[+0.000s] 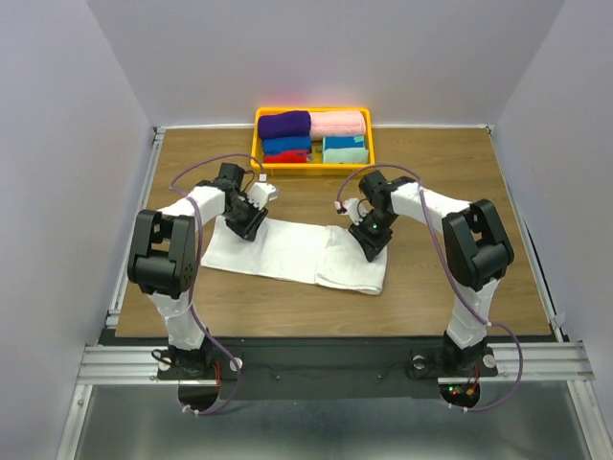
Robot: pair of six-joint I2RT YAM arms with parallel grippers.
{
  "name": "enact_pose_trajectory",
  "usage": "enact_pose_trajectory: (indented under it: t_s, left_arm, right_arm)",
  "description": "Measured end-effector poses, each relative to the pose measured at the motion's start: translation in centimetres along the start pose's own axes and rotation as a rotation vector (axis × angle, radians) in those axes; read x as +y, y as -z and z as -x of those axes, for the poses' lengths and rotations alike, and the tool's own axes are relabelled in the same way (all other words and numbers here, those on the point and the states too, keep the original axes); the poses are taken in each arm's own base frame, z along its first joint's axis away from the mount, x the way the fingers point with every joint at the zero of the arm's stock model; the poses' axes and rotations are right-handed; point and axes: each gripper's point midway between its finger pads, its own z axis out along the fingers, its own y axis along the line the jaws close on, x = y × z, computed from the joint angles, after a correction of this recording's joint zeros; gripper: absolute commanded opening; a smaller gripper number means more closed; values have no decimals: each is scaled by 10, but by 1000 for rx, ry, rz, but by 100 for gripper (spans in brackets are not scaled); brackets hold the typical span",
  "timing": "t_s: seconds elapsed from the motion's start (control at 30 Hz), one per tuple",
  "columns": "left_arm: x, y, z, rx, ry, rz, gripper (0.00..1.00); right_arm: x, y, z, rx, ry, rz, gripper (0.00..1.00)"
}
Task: Roll the towels
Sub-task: Fold the towel
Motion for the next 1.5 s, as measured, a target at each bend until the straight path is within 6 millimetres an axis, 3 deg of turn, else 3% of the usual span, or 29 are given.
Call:
enact_pose_trajectory:
  t_s: [0.13,0.23,0.4,0.47,0.57,0.63,0.77,0.8,0.9,0.97,1.1,1.2,1.3,1.47,1.5]
  left_arm:
    - [10,-14,37,-22,-38,3,45]
    - [17,-31,80,-59,-89,7,45]
    - [6,-63,156,-138,-180,-22,48]
    - [-5,-69,170,-154,-202,-44,53]
    - [-27,-74,184,-173,-227,-90,56]
    - [-43,-74,186,-179,-227,-135,58]
    - [-50,-68,177,-180,-193,-167,69]
    - [-50,-63,173,-182,-177,-165,77]
    - [-52,-34,167,-200,-147,-156,89]
    - [-51,-16,170,-227,-138,-142,98]
    - [-53,6,177,-280,-136,-123,99]
    - [-54,0,172,-271,-118,-127,99]
    - [-54,-19,163,-235,-89,-142,96]
    - [-55,-58,147,-171,-61,-181,83]
    - [-56,-57,149,-173,-56,-188,82]
  right_arm:
    - [19,-2,-11,5,-11,78,34]
    - [47,-6,-21,33,-21,178,38]
    - [135,-16,-40,133,28,406,41]
    - [170,-15,-41,151,58,495,42]
    - [191,-10,-39,149,53,574,42]
    - [193,-4,-36,129,39,591,42]
    - [190,16,-26,51,29,588,42]
    - [188,23,-21,23,31,584,41]
    - [174,37,-9,-49,30,543,39]
    - [160,37,-5,-72,23,500,38]
    - [137,19,-4,-65,4,418,34]
    - [131,-3,-9,-37,-39,409,33]
    - [131,-20,-18,-29,-83,420,33]
    - [143,-26,-16,-49,-120,470,34]
    - [145,-27,-17,-49,-123,478,34]
